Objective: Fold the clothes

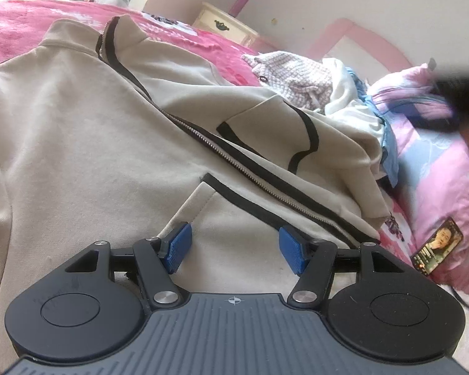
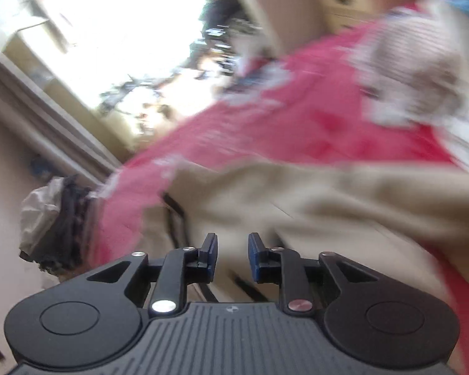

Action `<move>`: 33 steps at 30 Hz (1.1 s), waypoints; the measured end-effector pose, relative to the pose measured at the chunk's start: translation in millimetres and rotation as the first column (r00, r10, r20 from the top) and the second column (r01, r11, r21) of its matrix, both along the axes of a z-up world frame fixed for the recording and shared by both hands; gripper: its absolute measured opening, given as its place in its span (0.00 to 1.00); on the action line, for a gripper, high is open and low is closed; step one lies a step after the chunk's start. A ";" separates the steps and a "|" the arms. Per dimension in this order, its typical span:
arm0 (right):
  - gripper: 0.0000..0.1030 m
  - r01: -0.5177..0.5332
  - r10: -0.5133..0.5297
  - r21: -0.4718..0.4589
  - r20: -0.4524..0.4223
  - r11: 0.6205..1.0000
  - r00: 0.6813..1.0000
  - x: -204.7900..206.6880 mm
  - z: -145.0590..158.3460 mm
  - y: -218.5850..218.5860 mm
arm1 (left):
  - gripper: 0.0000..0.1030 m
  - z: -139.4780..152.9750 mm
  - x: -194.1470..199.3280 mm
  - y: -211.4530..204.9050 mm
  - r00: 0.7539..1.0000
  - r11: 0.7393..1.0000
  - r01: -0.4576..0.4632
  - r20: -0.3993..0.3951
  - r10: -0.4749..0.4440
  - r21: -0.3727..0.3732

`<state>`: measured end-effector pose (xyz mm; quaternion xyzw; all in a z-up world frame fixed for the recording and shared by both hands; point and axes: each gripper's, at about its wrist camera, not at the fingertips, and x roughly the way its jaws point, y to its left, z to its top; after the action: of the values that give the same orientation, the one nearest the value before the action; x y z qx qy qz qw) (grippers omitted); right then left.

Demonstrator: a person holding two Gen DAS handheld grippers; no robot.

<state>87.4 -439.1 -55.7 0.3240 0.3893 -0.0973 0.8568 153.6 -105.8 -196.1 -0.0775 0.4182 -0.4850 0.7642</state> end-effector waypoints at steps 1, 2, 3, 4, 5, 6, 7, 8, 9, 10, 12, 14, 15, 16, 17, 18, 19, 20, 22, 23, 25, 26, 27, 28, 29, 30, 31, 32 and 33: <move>0.26 0.036 -0.035 0.020 -0.043 0.999 0.998 -26.3 -2.9 -5.5 | 0.60 1.4 -1.1 -0.1 1.000 1.000 -0.006 0.001 0.006 0.004; 0.28 0.077 -0.073 0.043 -0.082 0.996 0.994 -50.9 -8.3 -10.2 | 0.60 3.0 -2.7 -0.3 1.000 1.000 -0.010 0.003 0.010 0.009; 0.31 0.117 -0.109 0.075 -0.108 0.990 0.988 -72.6 -17.1 -13.7 | 0.60 4.7 -4.4 -0.6 1.000 1.000 -0.014 0.005 0.014 0.014; 0.33 0.157 -0.142 0.108 -0.133 0.982 0.981 -93.7 -26.6 -17.0 | 0.60 6.5 -7.1 -1.5 1.000 0.999 -0.019 0.015 0.019 0.028; 0.33 0.194 -0.173 0.146 -0.147 0.970 0.974 -109.5 -37.8 -20.1 | 0.60 8.4 -10.1 -2.4 0.999 0.999 -0.024 0.026 0.023 0.042; 0.33 0.231 -0.203 0.185 -0.160 0.955 0.966 -124.3 -49.4 -23.1 | 0.60 11.8 -15.1 -3.2 0.999 0.998 -0.023 0.039 0.021 0.056; 0.33 0.271 -0.234 0.232 -0.174 0.934 0.957 -135.2 -62.5 -27.7 | 0.60 15.5 -20.3 -4.0 0.998 0.997 -0.022 0.054 0.018 0.070; 0.33 0.310 -0.268 0.275 -0.179 0.910 0.947 -142.4 -75.5 -33.0 | 0.60 21.9 -28.8 -5.0 0.996 0.997 -0.013 0.086 0.006 0.078; 0.34 0.347 -0.302 0.317 -0.184 0.883 0.935 -149.1 -88.3 -38.5 | 0.60 30.5 -39.5 -9.3 0.992 0.996 0.013 0.122 -0.024 0.088; 0.35 0.370 -0.327 0.333 -0.179 0.868 0.928 -154.9 -96.1 -43.0 | 0.60 39.0 -50.4 -14.0 0.986 0.994 0.041 0.156 -0.056 0.098; 0.36 0.399 -0.364 0.345 -0.164 0.849 0.917 -164.1 -108.7 -50.1 | 0.61 54.9 -75.3 -31.4 0.965 0.985 0.127 0.214 -0.150 0.116; 0.38 0.414 -0.400 0.418 -0.125 0.809 0.908 -171.4 -118.9 -56.8 | 0.61 69.3 -99.8 -52.1 0.934 0.967 0.212 0.263 -0.244 0.143; 0.40 0.414 -0.419 0.469 -0.100 0.780 0.903 -176.6 -125.2 -60.1 | 0.61 70.5 -109.9 -67.2 0.918 0.956 0.242 0.281 -0.280 0.163; 0.40 0.418 -0.442 0.511 -0.081 0.751 0.893 -178.8 -131.0 -64.0 | 0.61 71.6 -120.0 -82.3 0.901 0.945 0.271 0.297 -0.317 0.184; 0.40 0.421 -0.466 0.540 -0.060 0.729 0.883 -178.9 -136.6 -67.9 | 0.61 72.8 -130.1 -97.4 0.882 0.932 0.300 0.313 -0.353 0.205; 0.40 0.428 -0.485 0.559 -0.051 0.710 0.873 -178.4 -142.5 -73.2 | 0.61 73.9 -140.2 -112.5 0.861 0.917 0.327 0.328 -0.388 0.227; 0.40 0.434 -0.504 0.577 -0.045 0.692 0.863 -177.8 -148.5 -78.8 | 0.61 74.9 -150.0 -127.5 0.840 0.902 0.352 0.341 -0.422 0.249; 0.40 0.446 -0.522 0.592 -0.049 0.671 0.852 -176.1 -155.9 -82.9 | 0.61 74.4 -157.0 -141.6 0.826 0.892 0.362 0.350 -0.442 0.272; 0.40 0.470 -0.558 0.620 -0.063 0.628 0.828 -172.2 -171.1 -90.4 | 0.61 69.5 -168.2 -168.6 0.795 0.870 0.368 0.374 -0.477 0.328; 0.40 0.482 -0.575 0.634 -0.070 0.605 0.815 -170.2 -178.8 -94.2 | 0.61 66.6 -171.3 -178.8 0.786 0.861 0.366 0.377 -0.489 0.354; 0.40 0.479 -0.619 0.674 -0.041 0.563 0.784 -170.5 -190.2 -98.4 | 0.60 61.7 -172.4 -194.9 0.777 0.844 0.344 0.380 -0.502 0.411; 0.40 0.458 -0.647 0.703 0.005 0.545 0.762 -173.5 -193.3 -98.3 | 0.59 59.4 -171.0 -199.6 0.776 0.838 0.335 0.378 -0.505 0.431; 0.40 0.435 -0.674 0.730 0.048 0.528 0.737 -176.5 -196.3 -98.2 | 0.58 57.2 -169.6 -204.2 0.775 0.831 0.324 0.376 -0.507 0.452; 0.40 0.398 -0.706 0.767 0.099 0.503 0.702 -181.0 -201.4 -96.9 | 0.57 54.7 -167.6 -208.6 0.773 0.820 0.312 0.373 -0.513 0.481; 0.40 0.365 -0.730 0.806 0.117 0.466 0.673 -183.4 -209.6 -95.2 | 0.54 52.5 -165.8 -212.7 0.771 0.808 0.300 0.370 -0.518 0.507; 0.40 0.330 -0.752 0.842 0.127 0.426 0.646 -185.4 -218.5 -93.5 | 0.51 51.9 -166.0 -214.1 0.768 0.803 0.296 0.371 -0.522 0.517; 0.40 0.293 -0.775 0.875 0.135 0.386 0.618 -187.4 -227.3 -91.8 | 0.51 51.4 -166.3 -215.5 0.765 0.797 0.292 0.371 -0.526 0.528; 0.40 0.277 -0.788 0.891 0.133 0.361 0.601 -188.4 -233.0 -92.4 | 0.50 50.9 -166.5 -216.9 0.762 0.792 0.289 0.371 -0.530 0.538; 0.40 0.264 -0.800 0.903 0.130 0.339 0.586 -189.2 -238.0 -93.5 | 0.47 50.3 -166.8 -218.2 0.759 0.786 0.285 0.372 -0.534 0.549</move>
<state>-101.8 -532.6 -293.7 0.8034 -0.0221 -0.0995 0.5866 -13.2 -324.0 -145.8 0.3328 0.3103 -0.5340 0.7126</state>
